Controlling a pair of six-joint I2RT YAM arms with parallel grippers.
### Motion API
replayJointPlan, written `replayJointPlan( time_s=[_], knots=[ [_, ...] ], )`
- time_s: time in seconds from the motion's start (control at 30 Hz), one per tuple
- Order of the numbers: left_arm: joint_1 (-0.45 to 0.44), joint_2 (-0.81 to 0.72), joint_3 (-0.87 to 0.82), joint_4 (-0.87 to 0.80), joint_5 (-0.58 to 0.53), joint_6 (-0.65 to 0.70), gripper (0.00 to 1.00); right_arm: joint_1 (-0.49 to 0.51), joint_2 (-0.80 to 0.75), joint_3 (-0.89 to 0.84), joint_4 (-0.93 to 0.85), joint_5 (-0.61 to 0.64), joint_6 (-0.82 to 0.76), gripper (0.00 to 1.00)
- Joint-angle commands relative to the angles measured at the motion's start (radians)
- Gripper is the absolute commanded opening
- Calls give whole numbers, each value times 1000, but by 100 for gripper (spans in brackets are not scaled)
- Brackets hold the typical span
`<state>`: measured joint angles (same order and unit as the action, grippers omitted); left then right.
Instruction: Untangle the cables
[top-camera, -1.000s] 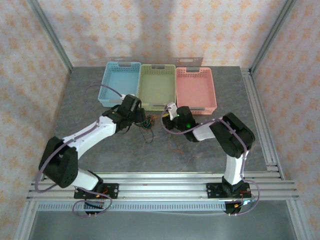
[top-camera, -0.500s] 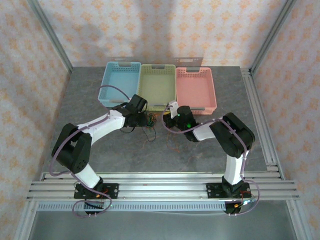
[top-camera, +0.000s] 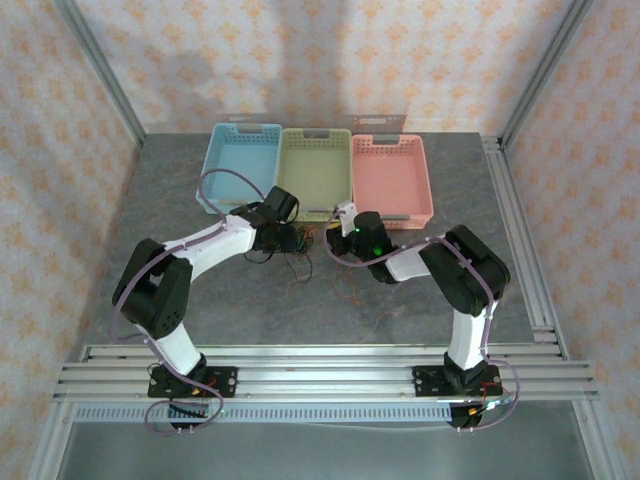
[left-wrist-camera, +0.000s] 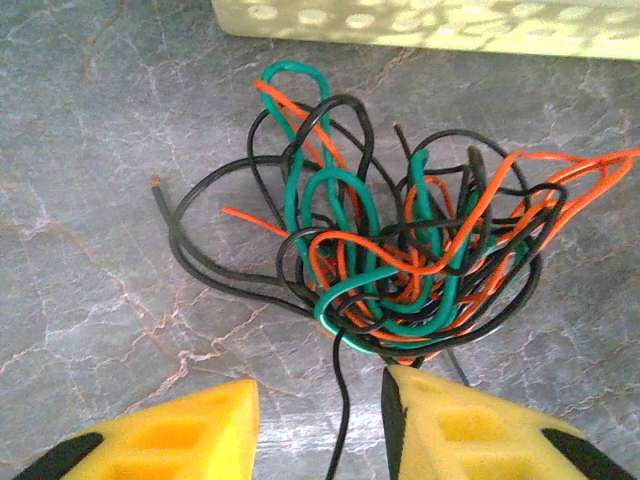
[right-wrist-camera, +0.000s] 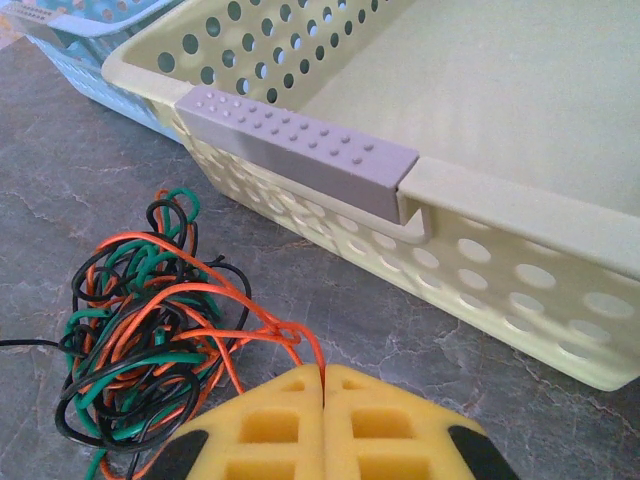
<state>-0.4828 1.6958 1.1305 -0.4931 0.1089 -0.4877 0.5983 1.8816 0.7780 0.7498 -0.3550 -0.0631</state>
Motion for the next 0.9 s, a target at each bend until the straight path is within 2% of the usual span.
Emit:
replayJointPlan(
  time_s=[0.0, 0.5, 0.63, 0.8, 0.87],
  knots=[
    [-1, 25, 34, -35, 11, 17, 32, -6, -15, 12, 36, 10, 7, 0],
    [-2, 32, 40, -38, 15, 18, 23, -6, -10, 15, 33, 4, 8, 0],
    [-1, 31, 37, -37, 15, 17, 17, -5, -9, 15, 33, 3, 8, 0],
    [-2, 24, 33, -31, 15, 16, 0, -6, -10, 15, 33, 3, 6, 0],
    [-1, 14, 26, -26, 8, 13, 0, -5, -12, 14, 34, 7, 6, 0]
  ],
)
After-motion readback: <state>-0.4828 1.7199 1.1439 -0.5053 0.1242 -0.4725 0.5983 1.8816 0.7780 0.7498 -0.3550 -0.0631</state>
